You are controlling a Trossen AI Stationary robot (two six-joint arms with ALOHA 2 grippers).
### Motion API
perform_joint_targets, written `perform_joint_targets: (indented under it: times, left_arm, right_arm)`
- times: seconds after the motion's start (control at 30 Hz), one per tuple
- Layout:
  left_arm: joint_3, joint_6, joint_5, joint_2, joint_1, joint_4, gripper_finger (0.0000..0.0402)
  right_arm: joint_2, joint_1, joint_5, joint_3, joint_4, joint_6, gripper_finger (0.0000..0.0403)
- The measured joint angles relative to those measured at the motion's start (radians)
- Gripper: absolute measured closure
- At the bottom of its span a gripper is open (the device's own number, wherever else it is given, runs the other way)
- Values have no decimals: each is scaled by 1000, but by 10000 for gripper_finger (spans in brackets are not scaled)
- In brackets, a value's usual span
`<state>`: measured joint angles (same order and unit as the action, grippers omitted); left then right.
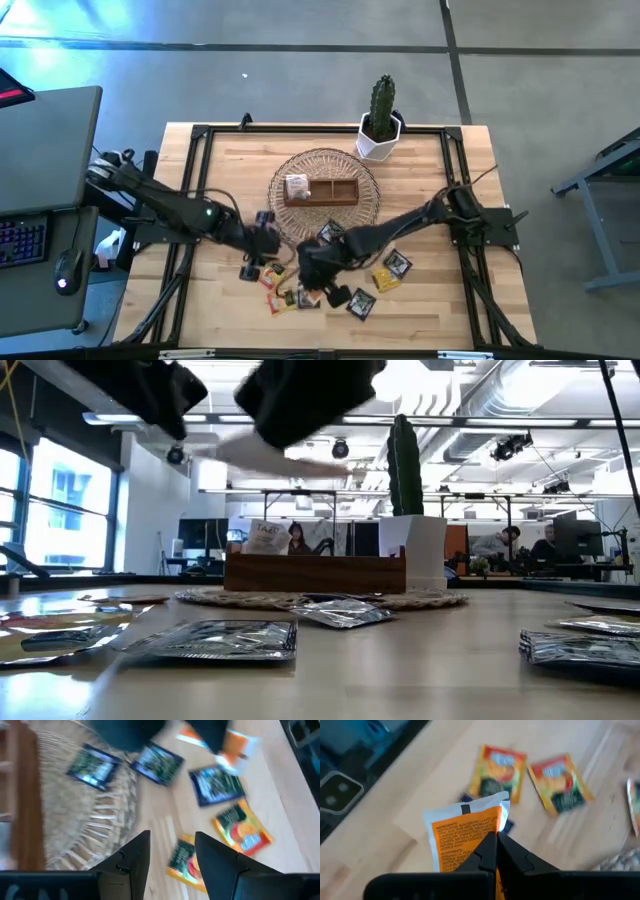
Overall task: Pick & Place Tea
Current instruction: Put the orange tea pack into the left section of the wooden organizer
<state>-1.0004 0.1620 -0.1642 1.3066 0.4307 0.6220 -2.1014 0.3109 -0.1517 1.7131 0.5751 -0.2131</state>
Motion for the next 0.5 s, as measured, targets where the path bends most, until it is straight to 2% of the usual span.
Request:
perform_joint_targets:
  times: [0.13,0.3,0.5]
  left_arm:
    - [0,-5,-58,76,71,-4,248]
    - [0,-25,-166,130,157,-67,248]
    - [0,-53,-306,150,232,-111,248]
  right_arm:
    - [-2,-53,-62,-77,-55,5,401]
    - [-3,-126,-189,-229,-310,92,401]
    - [-4,-215,-356,-330,-660,326,402]
